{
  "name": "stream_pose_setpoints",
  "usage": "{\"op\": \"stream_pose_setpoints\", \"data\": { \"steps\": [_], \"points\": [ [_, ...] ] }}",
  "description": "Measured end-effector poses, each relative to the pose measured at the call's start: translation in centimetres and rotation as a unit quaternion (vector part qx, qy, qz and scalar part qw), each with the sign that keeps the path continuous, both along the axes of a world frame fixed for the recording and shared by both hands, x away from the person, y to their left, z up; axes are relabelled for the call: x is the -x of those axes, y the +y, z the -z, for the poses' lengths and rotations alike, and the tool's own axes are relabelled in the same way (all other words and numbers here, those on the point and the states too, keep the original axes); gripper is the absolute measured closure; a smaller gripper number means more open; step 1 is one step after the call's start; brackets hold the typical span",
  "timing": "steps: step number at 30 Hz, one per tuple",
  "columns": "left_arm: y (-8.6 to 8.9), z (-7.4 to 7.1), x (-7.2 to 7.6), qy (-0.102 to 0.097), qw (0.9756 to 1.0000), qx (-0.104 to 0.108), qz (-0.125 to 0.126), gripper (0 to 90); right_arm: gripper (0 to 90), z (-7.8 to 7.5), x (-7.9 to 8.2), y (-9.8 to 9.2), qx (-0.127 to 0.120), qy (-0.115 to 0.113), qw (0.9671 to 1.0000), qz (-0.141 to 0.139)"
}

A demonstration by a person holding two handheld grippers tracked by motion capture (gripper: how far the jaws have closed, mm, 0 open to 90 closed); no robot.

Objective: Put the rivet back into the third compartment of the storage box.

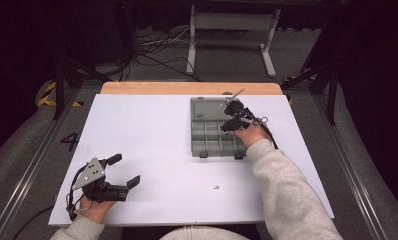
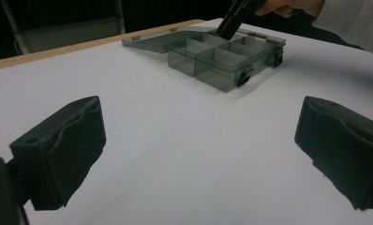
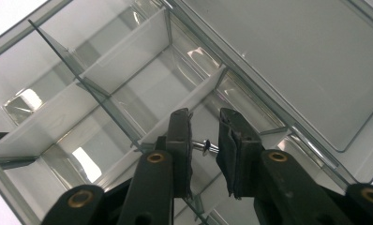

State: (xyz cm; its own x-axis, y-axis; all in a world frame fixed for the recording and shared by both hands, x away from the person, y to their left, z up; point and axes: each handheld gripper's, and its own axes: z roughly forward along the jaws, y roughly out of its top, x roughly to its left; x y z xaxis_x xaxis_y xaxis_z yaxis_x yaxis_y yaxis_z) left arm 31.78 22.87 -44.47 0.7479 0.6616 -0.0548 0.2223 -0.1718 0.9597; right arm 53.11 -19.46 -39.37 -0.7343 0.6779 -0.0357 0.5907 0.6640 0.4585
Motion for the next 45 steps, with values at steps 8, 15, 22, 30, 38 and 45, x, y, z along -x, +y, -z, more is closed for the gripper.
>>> {"op": "stream_pose_setpoints", "data": {
  "steps": [8, 15, 22, 30, 38, 45],
  "points": [
    [0.0, 0.0, 0.0, -0.003, 1.0000, 0.003, -0.001, 2.9, 45.5, -1.6, 1.0, -0.1, -0.015, -0.018, 0.9997, 0.003],
    [0.0, 0.0, 0.0, -0.003, 1.0000, 0.002, 0.000, 2.9, 25.9, -4.2, 4.1, 0.7, -0.028, -0.041, 0.9981, -0.037],
    [-0.1, 0.0, 0.0, -0.001, 1.0000, 0.004, 0.001, 2.9, 21.9, -6.0, 7.9, 1.1, -0.044, -0.060, 0.9942, -0.078],
    [-0.1, 0.0, 0.0, 0.000, 1.0000, 0.003, 0.000, 2.9, 22.6, -4.8, 12.1, 1.6, -0.030, -0.054, 0.9900, -0.127],
    [-0.1, 0.0, 0.0, 0.000, 1.0000, 0.001, 0.002, 2.9, 25.4, -2.0, 14.7, 1.8, -0.021, -0.031, 0.9882, -0.149],
    [-0.2, 0.0, -0.1, 0.001, 1.0000, -0.002, 0.003, 3.3, 27.7, 0.6, 15.6, 2.2, -0.002, -0.016, 0.9877, -0.156]
  ]
}}
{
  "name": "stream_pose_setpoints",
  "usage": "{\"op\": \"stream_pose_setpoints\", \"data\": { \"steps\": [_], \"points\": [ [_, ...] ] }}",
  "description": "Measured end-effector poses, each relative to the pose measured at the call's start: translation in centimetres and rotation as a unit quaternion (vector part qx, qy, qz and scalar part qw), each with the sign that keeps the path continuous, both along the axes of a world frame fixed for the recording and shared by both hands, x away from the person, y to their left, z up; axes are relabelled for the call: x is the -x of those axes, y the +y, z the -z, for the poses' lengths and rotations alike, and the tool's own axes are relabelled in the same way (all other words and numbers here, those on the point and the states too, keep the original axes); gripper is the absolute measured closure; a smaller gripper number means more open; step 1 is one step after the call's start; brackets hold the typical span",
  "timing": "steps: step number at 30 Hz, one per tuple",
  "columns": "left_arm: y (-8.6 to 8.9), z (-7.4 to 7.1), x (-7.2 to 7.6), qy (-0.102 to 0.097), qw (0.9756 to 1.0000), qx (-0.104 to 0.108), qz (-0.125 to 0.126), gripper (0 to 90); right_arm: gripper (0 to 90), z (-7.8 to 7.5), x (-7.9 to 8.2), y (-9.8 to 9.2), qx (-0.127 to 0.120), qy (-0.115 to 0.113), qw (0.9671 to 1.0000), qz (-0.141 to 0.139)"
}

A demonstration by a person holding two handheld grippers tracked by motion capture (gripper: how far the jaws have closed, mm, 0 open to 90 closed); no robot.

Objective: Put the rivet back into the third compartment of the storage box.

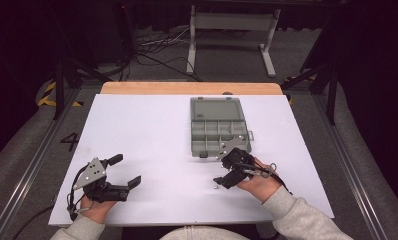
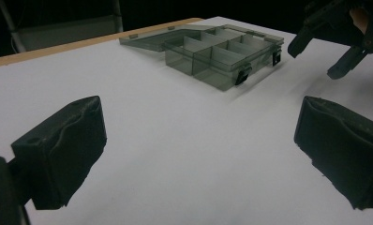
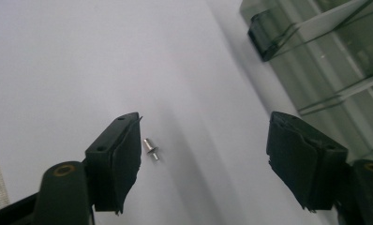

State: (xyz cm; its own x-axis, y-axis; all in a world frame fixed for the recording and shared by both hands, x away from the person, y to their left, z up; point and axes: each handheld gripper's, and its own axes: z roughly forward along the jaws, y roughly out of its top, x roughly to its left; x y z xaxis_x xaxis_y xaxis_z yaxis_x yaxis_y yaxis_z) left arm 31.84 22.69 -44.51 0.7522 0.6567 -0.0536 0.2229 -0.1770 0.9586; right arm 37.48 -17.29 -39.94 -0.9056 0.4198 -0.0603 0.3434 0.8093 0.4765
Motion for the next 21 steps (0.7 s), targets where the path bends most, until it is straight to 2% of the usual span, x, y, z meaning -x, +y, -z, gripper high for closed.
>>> {"op": "stream_pose_setpoints", "data": {
  "steps": [8, 9, 11, 13, 15, 21],
  "points": [
    [0.0, 0.0, 0.0, 0.000, 1.0000, -0.001, -0.001, 3.2, 37.7, 1.6, 0.6, 0.5, 0.011, 0.021, 0.9996, -0.018],
    [0.0, 0.0, 0.0, 0.001, 1.0000, 0.001, -0.001, 3.3, 43.6, 2.0, 0.8, 0.7, 0.015, 0.026, 0.9993, -0.024],
    [0.0, 0.0, 0.0, -0.001, 1.0000, -0.001, -0.001, 3.3, 45.5, 2.1, 0.9, 0.7, 0.016, 0.027, 0.9992, -0.027],
    [0.0, 0.0, 0.0, 0.000, 1.0000, 0.000, 0.000, 3.3, 52.0, 2.5, 1.0, 0.9, 0.020, 0.032, 0.9987, -0.035],
    [-0.1, 0.0, 0.0, 0.001, 1.0000, -0.001, 0.000, 3.4, 58.0, 2.8, 1.2, 1.2, 0.025, 0.031, 0.9985, -0.038],
    [-0.1, 0.0, 0.1, 0.000, 1.0000, -0.001, 0.001, 3.6, 66.8, 3.0, 1.4, 1.6, 0.034, 0.032, 0.9978, -0.047]
  ]
}}
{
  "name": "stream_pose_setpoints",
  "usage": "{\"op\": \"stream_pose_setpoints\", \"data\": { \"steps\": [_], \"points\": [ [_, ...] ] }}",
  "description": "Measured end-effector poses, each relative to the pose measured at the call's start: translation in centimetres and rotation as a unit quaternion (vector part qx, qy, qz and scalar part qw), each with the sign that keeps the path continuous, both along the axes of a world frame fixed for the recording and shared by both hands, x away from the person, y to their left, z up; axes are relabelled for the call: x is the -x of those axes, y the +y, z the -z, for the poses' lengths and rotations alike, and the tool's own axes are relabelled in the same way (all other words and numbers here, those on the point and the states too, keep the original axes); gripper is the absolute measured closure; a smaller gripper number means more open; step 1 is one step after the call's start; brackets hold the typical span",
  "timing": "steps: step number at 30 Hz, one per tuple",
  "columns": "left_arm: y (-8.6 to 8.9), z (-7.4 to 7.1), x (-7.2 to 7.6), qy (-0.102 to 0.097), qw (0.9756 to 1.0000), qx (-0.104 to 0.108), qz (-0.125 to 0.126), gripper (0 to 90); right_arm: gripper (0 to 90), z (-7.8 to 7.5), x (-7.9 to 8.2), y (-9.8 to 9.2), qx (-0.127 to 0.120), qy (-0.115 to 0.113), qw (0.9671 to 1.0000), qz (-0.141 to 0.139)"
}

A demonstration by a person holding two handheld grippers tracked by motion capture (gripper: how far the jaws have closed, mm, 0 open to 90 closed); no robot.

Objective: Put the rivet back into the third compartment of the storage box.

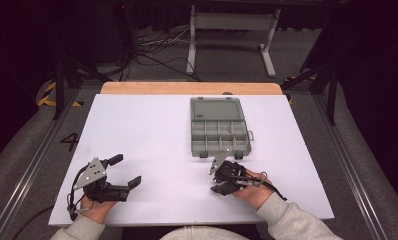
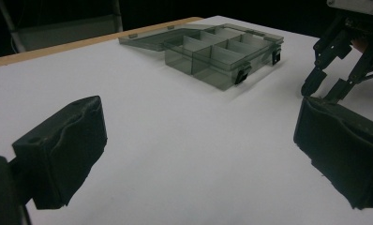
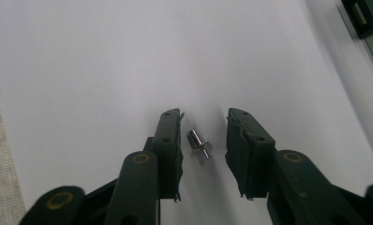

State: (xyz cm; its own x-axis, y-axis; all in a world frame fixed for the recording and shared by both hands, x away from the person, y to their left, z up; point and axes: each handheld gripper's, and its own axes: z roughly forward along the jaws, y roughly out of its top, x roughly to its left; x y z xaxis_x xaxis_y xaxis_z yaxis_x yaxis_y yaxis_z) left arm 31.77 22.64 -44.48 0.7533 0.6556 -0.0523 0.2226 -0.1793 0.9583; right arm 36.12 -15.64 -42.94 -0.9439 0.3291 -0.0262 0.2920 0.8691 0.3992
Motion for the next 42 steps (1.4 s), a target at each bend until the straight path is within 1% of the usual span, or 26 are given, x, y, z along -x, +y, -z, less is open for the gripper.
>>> {"op": "stream_pose_setpoints", "data": {
  "steps": [4, 7, 9, 14, 20, 21, 22, 25, 26, 31, 34, 35, 36, 38, 39, 42],
  "points": [
    [0.0, 0.0, 0.1, 0.000, 1.0000, 0.001, -0.002, 3.6, 81.8, -0.1, 0.1, 0.1, 0.002, 0.007, 0.9999, -0.012],
    [0.0, 0.0, 0.1, 0.001, 1.0000, 0.001, -0.002, 3.6, 82.3, -0.1, 0.1, 0.2, 0.004, 0.008, 0.9999, -0.007],
    [0.0, 0.0, 0.0, 0.001, 1.0000, 0.001, -0.002, 3.6, 82.5, -0.4, 0.0, 0.2, 0.002, 0.001, 1.0000, -0.005],
    [0.0, 0.0, 0.0, -0.001, 1.0000, 0.000, 0.000, 3.6, 82.5, -2.2, -0.4, -0.1, -0.019, -0.006, 0.9998, -0.005],
    [0.0, 0.0, 0.0, -0.001, 1.0000, 0.000, 0.001, 3.7, 82.4, -4.6, -1.3, -0.1, -0.031, -0.019, 0.9993, 0.002],
    [0.0, 0.0, 0.0, 0.001, 1.0000, 0.001, 0.000, 3.7, 82.4, -5.0, -1.6, -0.1, -0.035, -0.022, 0.9991, 0.004],
    [0.0, 0.0, 0.0, 0.001, 1.0000, 0.001, -0.001, 3.7, 82.3, -5.9, -2.1, -0.2, -0.042, -0.029, 0.9987, 0.006],
    [0.0, 0.0, 0.0, 0.001, 1.0000, 0.000, -0.001, 3.7, 82.3, -7.0, -2.8, -0.3, -0.050, -0.037, 0.9980, 0.013],
    [0.0, 0.0, 0.0, 0.001, 1.0000, 0.000, -0.001, 3.7, 82.3, -7.0, -2.8, -0.3, -0.050, -0.037, 0.9980, 0.013],
    [0.1, 0.0, 0.0, 0.001, 1.0000, 0.001, 0.000, 3.7, 82.3, -8.7, -4.6, -0.7, -0.073, -0.047, 0.9957, 0.033],
    [0.1, 0.0, 0.0, 0.001, 1.0000, 0.002, 0.000, 3.7, 82.3, -9.3, -5.6, -0.9, -0.078, -0.055, 0.9946, 0.042],
    [0.1, 0.0, 0.0, 0.001, 1.0000, 0.001, 0.000, 3.8, 82.2, -9.7, -6.3, -1.0, -0.081, -0.058, 0.9938, 0.050],
    [0.1, 0.0, 0.0, 0.002, 1.0000, 0.001, 0.000, 3.8, 82.2, -9.7, -6.3, -1.0, -0.081, -0.058, 0.9938, 0.050],
    [0.1, 0.0, -0.1, 0.000, 1.0000, -0.001, 0.001, 3.8, 82.2, -9.9, -7.1, -1.1, -0.083, -0.061, 0.9930, 0.059],
    [0.1, 0.0, 0.0, 0.002, 1.0000, 0.001, 0.001, 3.8, 82.2, -10.0, -7.5, -1.2, -0.084, -0.064, 0.9925, 0.062],
    [0.1, 0.0, -0.1, 0.002, 1.0000, 0.000, 0.002, 3.8, 82.2, -9.8, -8.9, -1.5, -0.087, -0.064, 0.9907, 0.082]
  ]
}}
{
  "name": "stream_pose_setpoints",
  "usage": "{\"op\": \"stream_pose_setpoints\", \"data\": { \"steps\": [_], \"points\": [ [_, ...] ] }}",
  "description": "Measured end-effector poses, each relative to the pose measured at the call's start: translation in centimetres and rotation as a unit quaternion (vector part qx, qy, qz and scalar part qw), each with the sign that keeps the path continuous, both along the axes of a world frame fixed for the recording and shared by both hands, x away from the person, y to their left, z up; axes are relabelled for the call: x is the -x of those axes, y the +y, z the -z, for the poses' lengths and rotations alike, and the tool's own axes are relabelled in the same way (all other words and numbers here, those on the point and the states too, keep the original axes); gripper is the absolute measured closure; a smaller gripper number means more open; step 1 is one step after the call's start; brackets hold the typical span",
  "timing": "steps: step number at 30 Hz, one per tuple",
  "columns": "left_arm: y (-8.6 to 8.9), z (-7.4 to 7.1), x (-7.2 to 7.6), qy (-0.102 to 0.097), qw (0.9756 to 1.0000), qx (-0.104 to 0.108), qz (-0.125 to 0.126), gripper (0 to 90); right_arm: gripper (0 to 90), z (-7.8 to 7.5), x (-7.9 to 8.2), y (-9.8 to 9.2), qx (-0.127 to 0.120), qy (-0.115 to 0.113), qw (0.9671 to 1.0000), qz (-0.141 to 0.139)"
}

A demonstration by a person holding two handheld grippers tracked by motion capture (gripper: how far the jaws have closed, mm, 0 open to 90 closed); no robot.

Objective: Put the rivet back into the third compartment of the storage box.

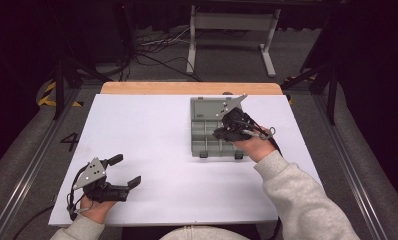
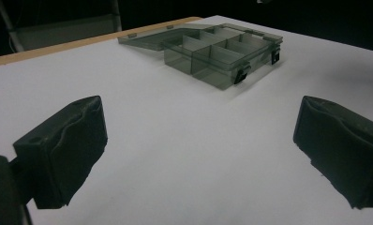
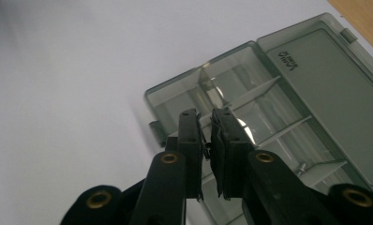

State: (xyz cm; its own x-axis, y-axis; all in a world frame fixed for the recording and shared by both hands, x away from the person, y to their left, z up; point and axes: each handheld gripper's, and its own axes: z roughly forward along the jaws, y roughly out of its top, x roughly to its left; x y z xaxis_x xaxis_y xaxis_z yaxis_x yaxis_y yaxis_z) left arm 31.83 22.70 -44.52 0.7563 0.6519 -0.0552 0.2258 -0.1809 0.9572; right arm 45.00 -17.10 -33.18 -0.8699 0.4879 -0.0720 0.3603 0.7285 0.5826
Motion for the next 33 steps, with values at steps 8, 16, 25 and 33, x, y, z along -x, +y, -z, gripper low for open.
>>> {"op": "stream_pose_setpoints", "data": {
  "steps": [8, 16, 25, 33],
  "points": [
    [0.1, 0.0, 0.0, 0.000, 1.0000, -0.002, 0.001, 3.8, 82.2, 1.1, -3.4, -0.9, -0.007, 0.004, 0.9989, 0.047],
    [0.1, 0.0, 0.0, 0.002, 1.0000, 0.001, 0.000, 3.8, 81.8, 2.3, -5.5, -2.0, -0.004, 0.001, 0.9956, 0.094],
    [0.2, 0.0, 0.0, -0.001, 1.0000, 0.000, 0.001, 3.9, 80.4, 4.6, -6.8, -2.5, 0.023, 0.011, 0.9930, 0.116],
    [0.2, 0.0, 0.0, -0.002, 1.0000, 0.002, 0.000, 3.8, 74.5, 5.4, -7.0, -2.6, 0.023, 0.016, 0.9921, 0.122]
  ]
}}
